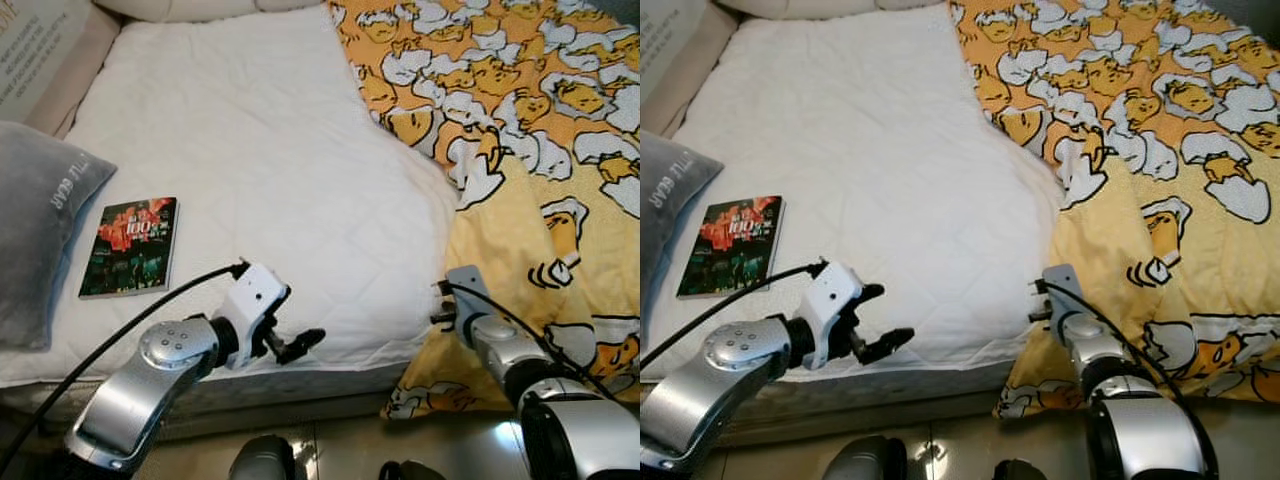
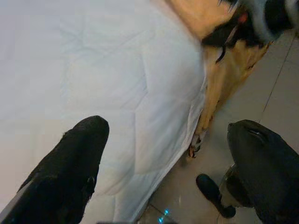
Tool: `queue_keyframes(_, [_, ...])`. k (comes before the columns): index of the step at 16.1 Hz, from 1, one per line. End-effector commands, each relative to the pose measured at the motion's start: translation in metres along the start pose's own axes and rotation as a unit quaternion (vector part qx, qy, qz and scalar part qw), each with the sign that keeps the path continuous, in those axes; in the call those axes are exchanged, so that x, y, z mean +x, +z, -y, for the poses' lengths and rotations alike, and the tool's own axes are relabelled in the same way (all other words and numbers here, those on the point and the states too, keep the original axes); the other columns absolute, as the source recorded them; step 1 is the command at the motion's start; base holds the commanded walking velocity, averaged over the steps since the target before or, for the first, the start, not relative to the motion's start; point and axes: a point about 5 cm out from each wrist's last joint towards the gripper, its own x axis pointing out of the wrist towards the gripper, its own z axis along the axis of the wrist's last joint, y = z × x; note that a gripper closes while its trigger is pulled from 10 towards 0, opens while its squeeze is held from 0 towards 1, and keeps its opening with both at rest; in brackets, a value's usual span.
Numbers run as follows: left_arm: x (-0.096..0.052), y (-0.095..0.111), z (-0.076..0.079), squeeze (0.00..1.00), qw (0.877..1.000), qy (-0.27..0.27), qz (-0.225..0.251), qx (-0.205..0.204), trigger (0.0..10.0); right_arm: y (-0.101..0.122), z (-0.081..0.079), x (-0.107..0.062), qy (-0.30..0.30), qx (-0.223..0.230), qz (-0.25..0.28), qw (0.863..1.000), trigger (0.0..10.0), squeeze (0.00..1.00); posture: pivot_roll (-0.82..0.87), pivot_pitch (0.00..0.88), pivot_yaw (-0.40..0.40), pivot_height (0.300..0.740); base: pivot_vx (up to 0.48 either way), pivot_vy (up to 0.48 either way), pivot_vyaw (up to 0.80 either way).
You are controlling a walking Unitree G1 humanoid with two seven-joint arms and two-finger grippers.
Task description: Clean up the room
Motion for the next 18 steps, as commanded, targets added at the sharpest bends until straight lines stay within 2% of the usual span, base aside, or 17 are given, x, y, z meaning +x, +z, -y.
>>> queue_keyframes(1, [-0.003, -0.004, -0.003, 0.0, 1.0, -0.001, -0.009, 0.005, 10.0, 0.001, 0.003, 0.0, 0.002, 0.015, 0.002, 1.0, 0.0, 0.0, 0.24, 0.008, 0.012, 0.74, 0.0, 0.0, 0.0])
queue_keyframes(3, [-0.006, -0.012, -0.009, 0.0, 1.0, -0.001, -0.012, 0.0, 10.0, 0.0, 0.003, -0.001, 0.012, 0.021, 0.007, 1.0, 0.0, 0.0, 0.21, 0.0, 0.016, 0.74, 0.0, 0.0, 0.0])
queue_keyframes(5, [-0.029, -0.041, -0.01, 0.0, 1.0, -0.015, -0.02, -0.007, 10.0, -0.005, 0.0, -0.002, 0.067, 0.014, 0.009, 0.998, 0.0, 0.0, 0.15, 0.0, 0.042, 0.74, 0.0, 0.0, 0.0])
queue_keyframes(8, [-0.03, -0.048, -0.011, 0.0, 0.999, -0.035, -0.019, 0.0, 10.0, -0.016, -0.004, -0.006, 0.153, -0.012, 0.002, 0.988, 0.0, 0.0, 0.11, 0.0, 0.074, 0.74, 0.0, 0.0, 0.0])
queue_keyframes(9, [-0.027, -0.047, -0.011, 0.0, 0.999, -0.044, -0.018, 0.005, 10.0, -0.025, -0.006, -0.01, 0.201, -0.031, -0.004, 0.979, 0.0, 0.0, 0.1, 0.0, 0.082, 0.74, 0.0, 0.0, 0.0])
queue_keyframes(11, [-0.023, -0.045, -0.011, 0.0, 0.998, -0.058, -0.012, 0.015, 10.0, -0.046, -0.011, -0.023, 0.321, -0.08, -0.015, 0.944, 0.0, 0.0, 0.09, 0.0, 0.087, 0.74, 0.0, 0.0, 0.0])
queue_keyframes(14, [-0.017, -0.038, -0.01, 0.0, 0.997, -0.075, -0.005, 0.024, 10.0, -0.067, -0.017, -0.047, 0.411, -0.083, -0.017, 0.907, 0.0, 0.0, 0.08, 0.0, 0.088, 0.74, 0.0, 0.0, 0.0])
queue_keyframes(18, [-0.018, -0.036, -0.005, 0.0, 0.995, -0.092, -0.005, 0.025, 10.0, -0.082, -0.028, -0.063, 0.435, -0.076, -0.02, 0.897, 0.0, 0.0, 0.07, 0.0, 0.09, 0.74, 0.0, 0.0, 0.0])
